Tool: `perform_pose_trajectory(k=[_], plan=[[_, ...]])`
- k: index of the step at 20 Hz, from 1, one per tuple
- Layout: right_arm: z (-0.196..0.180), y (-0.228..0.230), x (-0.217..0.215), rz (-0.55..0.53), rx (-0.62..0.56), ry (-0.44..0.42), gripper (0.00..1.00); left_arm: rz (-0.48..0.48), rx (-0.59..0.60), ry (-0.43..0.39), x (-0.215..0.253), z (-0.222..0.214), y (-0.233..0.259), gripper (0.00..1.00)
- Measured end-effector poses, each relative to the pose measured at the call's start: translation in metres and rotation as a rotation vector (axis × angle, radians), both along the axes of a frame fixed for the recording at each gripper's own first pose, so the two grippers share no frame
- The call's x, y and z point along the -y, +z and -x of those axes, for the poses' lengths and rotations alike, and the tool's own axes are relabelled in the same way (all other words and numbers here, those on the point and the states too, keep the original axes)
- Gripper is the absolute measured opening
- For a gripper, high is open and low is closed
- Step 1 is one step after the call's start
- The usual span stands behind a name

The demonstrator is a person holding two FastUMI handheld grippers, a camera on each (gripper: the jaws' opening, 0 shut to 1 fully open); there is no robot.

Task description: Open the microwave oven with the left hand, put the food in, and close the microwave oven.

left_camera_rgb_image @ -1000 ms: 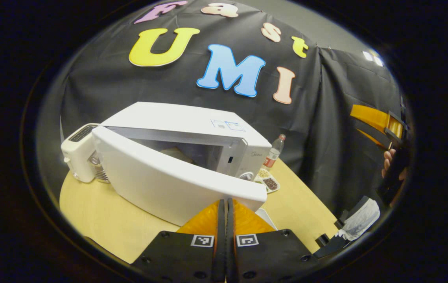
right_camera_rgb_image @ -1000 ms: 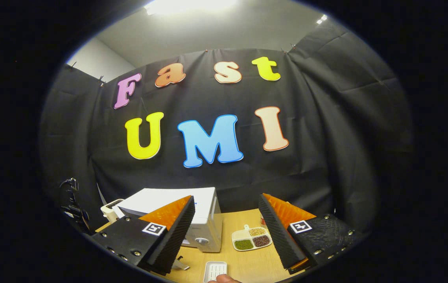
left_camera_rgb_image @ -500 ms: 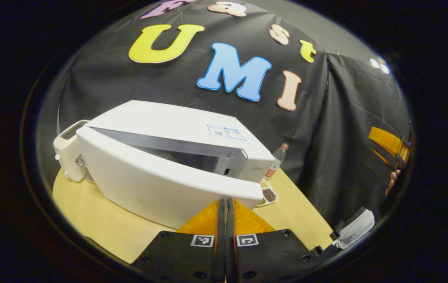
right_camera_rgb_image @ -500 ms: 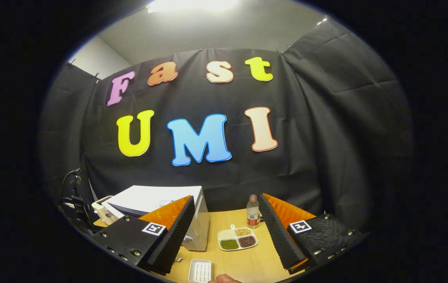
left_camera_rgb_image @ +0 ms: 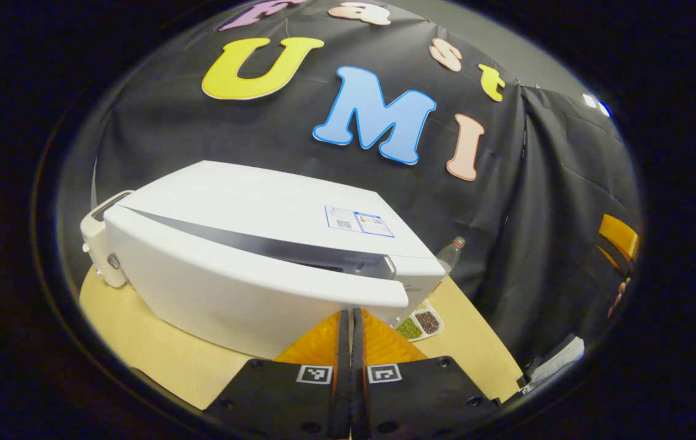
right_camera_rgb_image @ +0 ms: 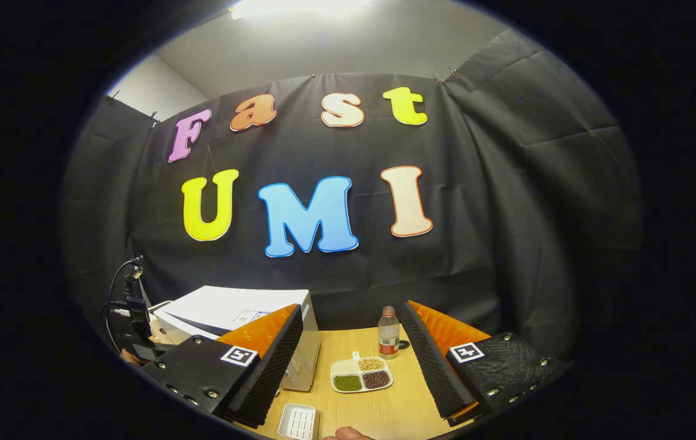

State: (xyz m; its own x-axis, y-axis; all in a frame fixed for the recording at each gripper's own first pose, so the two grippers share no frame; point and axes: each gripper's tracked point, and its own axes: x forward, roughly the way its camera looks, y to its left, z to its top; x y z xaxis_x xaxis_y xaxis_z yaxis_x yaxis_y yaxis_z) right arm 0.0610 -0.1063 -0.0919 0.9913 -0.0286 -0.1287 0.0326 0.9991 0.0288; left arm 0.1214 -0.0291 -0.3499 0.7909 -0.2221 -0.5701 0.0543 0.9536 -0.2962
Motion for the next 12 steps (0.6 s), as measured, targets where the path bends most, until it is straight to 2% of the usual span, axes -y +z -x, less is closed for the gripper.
perform_pose_trajectory(k=[6, 12], plan=[[-0.011, -0.005, 0.011, 0.028, -0.017, 0.039, 0.98, -0.018, 0.019, 0.036, 0.006, -0.014, -0.004, 0.09], [-0.018, -0.005, 0.026, 0.017, -0.008, 0.027, 0.98, -0.01, 0.017, 0.082, 0.007, -0.023, -0.007, 0.07]])
